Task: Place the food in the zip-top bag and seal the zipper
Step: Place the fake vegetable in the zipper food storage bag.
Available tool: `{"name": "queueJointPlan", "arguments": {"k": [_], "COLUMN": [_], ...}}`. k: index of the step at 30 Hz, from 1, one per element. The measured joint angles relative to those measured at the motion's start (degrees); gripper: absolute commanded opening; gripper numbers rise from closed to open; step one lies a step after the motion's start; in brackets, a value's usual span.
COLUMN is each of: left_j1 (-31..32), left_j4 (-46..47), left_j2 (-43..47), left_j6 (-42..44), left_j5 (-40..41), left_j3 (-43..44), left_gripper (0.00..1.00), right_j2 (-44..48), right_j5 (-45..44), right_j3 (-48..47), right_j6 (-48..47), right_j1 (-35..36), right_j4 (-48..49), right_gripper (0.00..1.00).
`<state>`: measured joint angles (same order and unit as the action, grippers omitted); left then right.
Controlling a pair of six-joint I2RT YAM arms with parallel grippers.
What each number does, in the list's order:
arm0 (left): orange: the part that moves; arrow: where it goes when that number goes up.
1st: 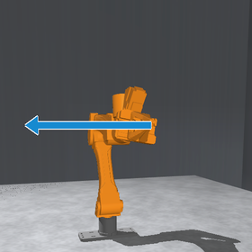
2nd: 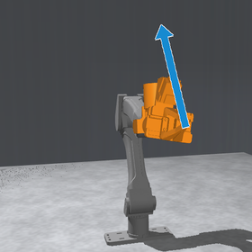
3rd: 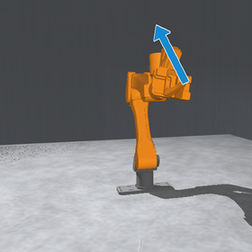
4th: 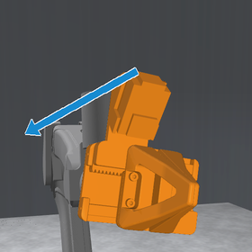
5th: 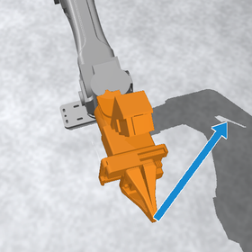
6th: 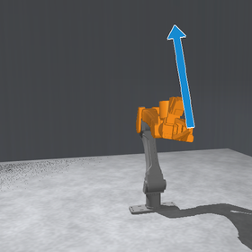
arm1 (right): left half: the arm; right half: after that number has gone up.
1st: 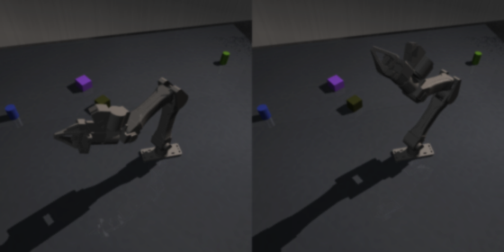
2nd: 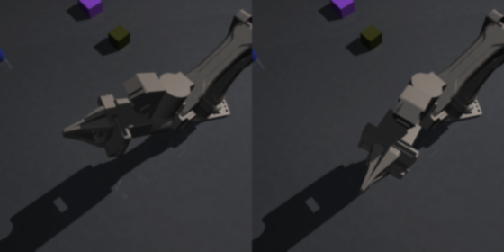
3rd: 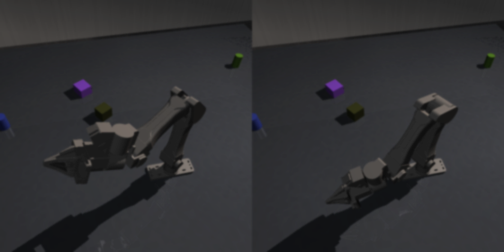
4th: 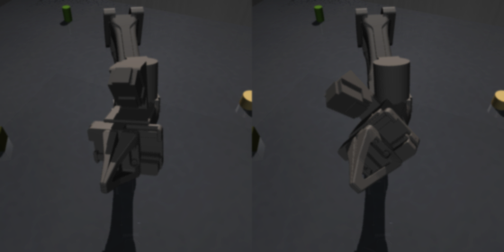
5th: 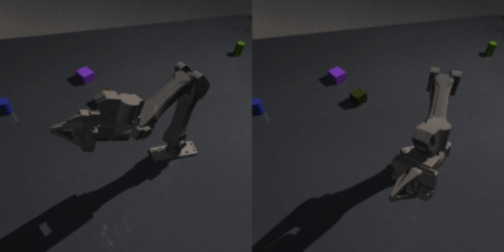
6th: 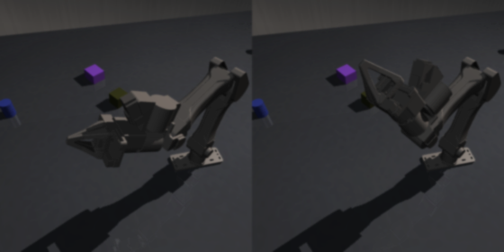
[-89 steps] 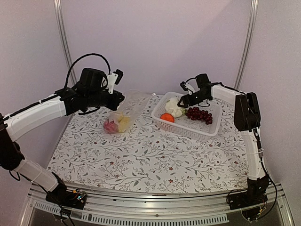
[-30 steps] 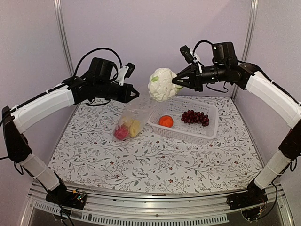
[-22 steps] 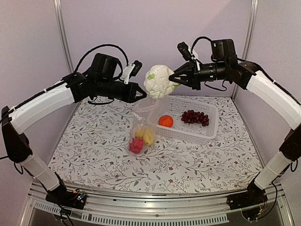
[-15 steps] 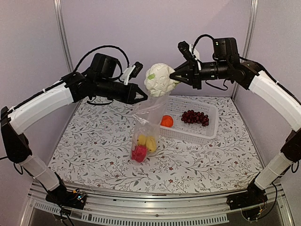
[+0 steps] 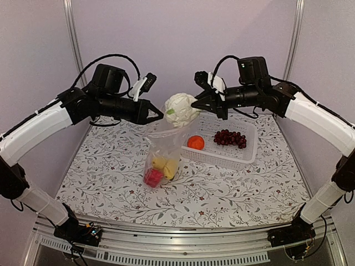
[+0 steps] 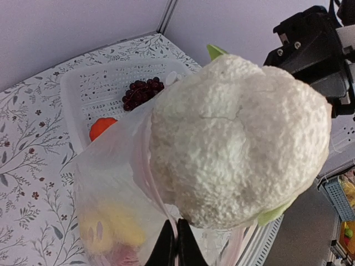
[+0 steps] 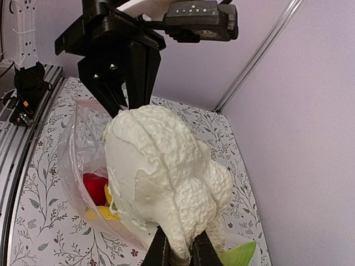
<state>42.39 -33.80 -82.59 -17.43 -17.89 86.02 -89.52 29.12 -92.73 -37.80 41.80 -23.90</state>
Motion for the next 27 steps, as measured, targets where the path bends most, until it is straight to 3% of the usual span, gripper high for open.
{"name": "queueJointPlan", "arguments": {"k": [7,12,16,27], "left_j1": [-4.3,-5.5,-5.5,-5.7], "left_j4": [0.6,1.0,1.2,1.1], "left_j2": [1.6,1.6,1.6,1.6], "left_j6": [0.5,1.3,1.8,3.8], "left_j5": [0.7,1.0,1.6,4.0], "left_j3": [-5.5,-5.9,-6.0,-8.9], "left_gripper": [0.01,0.02,0.03,0.06], "right_j2": [-1.1,-4.3,-7.9,-10.2], "right_j5": [-7.8,-12.6,-15.5,-22.8], "right_j3": [4.6,4.4,1.4,-3.4], "right_j6": [-8.4,-12.0,-11.7,-4.3], "right_j1": [6.7,11.0,12.2,12.1], "right_j4": [2.2,3.7,3.9,5.7], "right_gripper": [0.0,0.39,0.52,0.53]}}
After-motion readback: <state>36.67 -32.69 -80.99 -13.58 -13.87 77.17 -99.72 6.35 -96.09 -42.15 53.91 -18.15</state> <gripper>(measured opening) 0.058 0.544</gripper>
